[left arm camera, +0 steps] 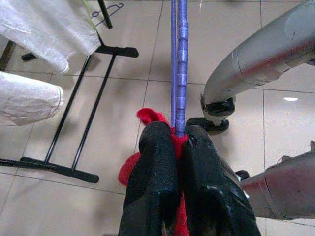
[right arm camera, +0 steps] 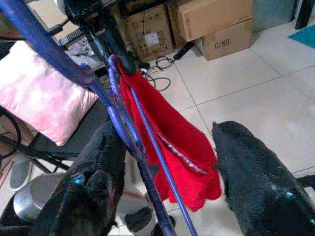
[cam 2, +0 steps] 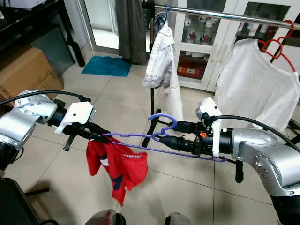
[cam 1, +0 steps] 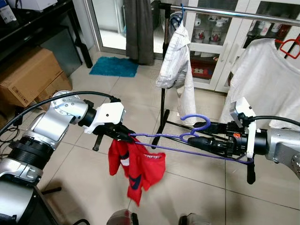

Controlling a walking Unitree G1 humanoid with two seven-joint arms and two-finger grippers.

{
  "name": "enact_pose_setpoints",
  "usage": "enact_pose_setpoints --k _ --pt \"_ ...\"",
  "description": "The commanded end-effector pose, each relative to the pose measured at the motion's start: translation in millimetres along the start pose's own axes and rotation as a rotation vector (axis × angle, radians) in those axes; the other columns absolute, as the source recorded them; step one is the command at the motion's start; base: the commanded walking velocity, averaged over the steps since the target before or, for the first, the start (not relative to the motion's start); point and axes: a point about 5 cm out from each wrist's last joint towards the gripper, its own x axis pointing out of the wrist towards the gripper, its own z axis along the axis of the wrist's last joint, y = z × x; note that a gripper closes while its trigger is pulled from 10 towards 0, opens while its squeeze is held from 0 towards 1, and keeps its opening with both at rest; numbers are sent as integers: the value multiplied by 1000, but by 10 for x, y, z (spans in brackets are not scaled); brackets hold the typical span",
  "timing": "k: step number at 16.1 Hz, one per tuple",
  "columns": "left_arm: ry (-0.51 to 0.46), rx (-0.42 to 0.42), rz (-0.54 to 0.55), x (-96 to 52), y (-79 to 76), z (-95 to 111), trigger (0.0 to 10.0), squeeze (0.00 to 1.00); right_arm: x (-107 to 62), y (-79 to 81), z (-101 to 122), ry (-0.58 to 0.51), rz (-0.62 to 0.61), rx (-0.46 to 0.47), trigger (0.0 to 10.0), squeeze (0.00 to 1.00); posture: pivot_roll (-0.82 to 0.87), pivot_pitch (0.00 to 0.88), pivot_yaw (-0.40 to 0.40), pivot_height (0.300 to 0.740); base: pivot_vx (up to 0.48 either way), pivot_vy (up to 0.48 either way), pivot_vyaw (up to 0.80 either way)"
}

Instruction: Hang hanger

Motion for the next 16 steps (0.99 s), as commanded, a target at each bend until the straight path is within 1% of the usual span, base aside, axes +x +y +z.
enact_pose_setpoints --k 1,4,8,16 --pt "10 37 -1 -36 45 63 0 0 8 24 43 -10 15 -13 0 0 -93 0 63 740 0 0 0" --pt "14 34 7 -45 65 54 0 0 20 47 36 -18 36 3 0 0 -96 0 65 740 0 0 0" --pt "14 29 12 -47 90 49 0 0 39 43 16 -35 33 31 0 0 -99 0 67 740 0 0 0" --pt "22 42 14 -110 148 57 0 0 52 80 -14 -66 53 46 0 0 -96 0 80 740 0 0 0"
